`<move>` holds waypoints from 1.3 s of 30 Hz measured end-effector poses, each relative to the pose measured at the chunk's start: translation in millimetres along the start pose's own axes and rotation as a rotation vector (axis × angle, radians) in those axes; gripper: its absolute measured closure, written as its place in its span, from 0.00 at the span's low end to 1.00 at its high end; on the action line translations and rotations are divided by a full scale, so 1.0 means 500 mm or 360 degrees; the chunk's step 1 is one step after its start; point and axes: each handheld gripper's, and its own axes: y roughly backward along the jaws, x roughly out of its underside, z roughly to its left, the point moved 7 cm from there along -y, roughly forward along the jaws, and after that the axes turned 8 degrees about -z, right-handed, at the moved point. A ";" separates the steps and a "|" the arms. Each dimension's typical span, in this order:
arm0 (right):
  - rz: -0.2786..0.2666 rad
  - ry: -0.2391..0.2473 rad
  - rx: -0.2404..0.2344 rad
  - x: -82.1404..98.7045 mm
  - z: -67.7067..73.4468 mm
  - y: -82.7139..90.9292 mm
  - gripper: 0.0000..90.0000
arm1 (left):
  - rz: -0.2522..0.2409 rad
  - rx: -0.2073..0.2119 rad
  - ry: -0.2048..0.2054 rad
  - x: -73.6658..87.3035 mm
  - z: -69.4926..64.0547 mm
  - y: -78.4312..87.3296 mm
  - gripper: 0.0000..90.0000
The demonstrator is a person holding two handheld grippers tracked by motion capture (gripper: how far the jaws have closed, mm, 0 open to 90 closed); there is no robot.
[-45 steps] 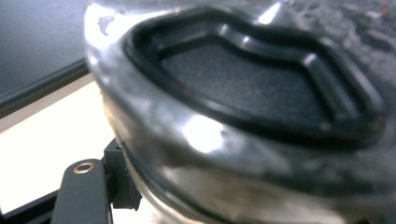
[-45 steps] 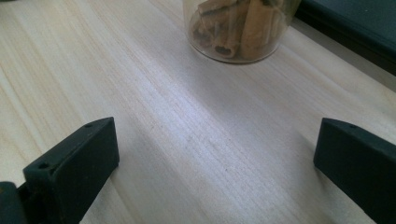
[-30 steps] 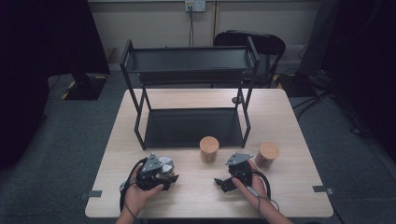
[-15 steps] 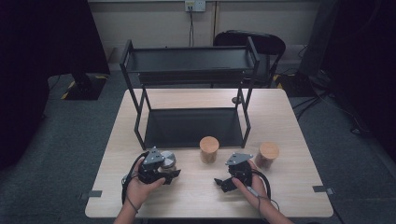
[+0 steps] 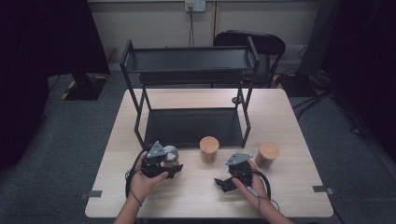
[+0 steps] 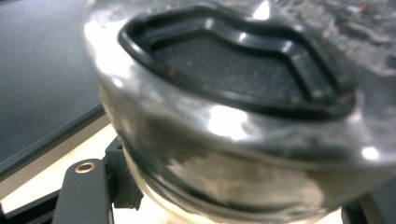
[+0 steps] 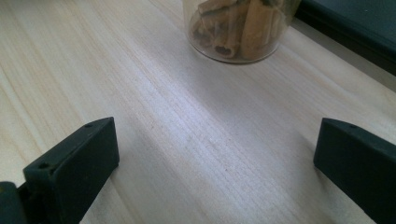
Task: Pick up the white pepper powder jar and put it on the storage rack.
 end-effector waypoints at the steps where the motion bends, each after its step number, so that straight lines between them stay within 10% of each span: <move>1: 0.0000 0.0000 0.0000 0.000 0.000 0.000 0.00 | 0.0005 -0.0004 -0.0006 -0.001 0.001 -0.001 0.34; 39: 0.0000 0.0000 0.0000 0.000 0.000 0.000 0.00 | -0.0017 -0.0070 0.0015 -0.069 0.047 -0.043 0.34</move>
